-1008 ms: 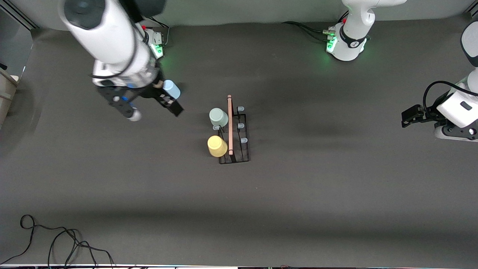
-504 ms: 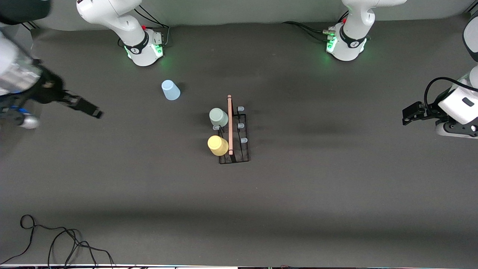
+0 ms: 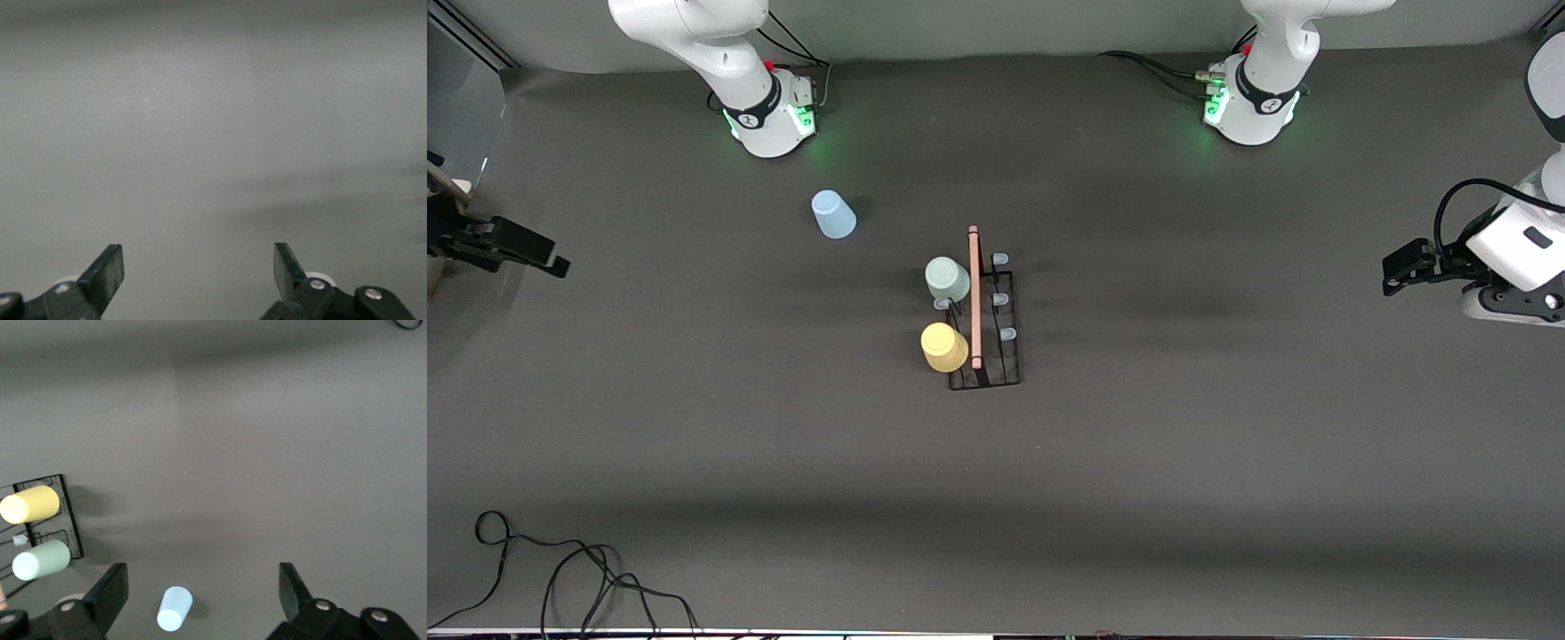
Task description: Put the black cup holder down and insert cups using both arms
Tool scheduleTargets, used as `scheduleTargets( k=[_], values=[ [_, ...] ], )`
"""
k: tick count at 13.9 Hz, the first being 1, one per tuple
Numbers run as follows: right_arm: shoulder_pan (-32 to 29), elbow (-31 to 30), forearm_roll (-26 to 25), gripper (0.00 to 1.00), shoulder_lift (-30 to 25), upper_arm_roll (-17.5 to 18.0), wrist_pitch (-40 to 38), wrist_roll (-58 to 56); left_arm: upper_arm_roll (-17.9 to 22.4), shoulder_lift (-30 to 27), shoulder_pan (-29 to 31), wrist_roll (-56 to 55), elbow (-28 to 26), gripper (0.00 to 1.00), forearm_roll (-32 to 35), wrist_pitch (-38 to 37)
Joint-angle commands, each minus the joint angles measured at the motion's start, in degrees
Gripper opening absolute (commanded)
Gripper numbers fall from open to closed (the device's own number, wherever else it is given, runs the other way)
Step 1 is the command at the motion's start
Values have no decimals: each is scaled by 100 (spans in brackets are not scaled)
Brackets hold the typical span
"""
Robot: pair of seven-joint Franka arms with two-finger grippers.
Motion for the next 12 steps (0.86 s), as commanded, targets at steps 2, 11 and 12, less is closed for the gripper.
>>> scheduleTargets(
  k=[2,11,12],
  values=[
    [50,-125,-476,100,-150,179,152,-272,-7,-157,-47,-91,-11,100,90,-150],
    [69,-90,-520,100,-115,162,91,-281,1,-245,-38,-82,-133,100,90,-36],
    [77,-99,-520,100,-123,162,82,-281,1,-245,-38,-82,-143,100,90,-45]
  ],
)
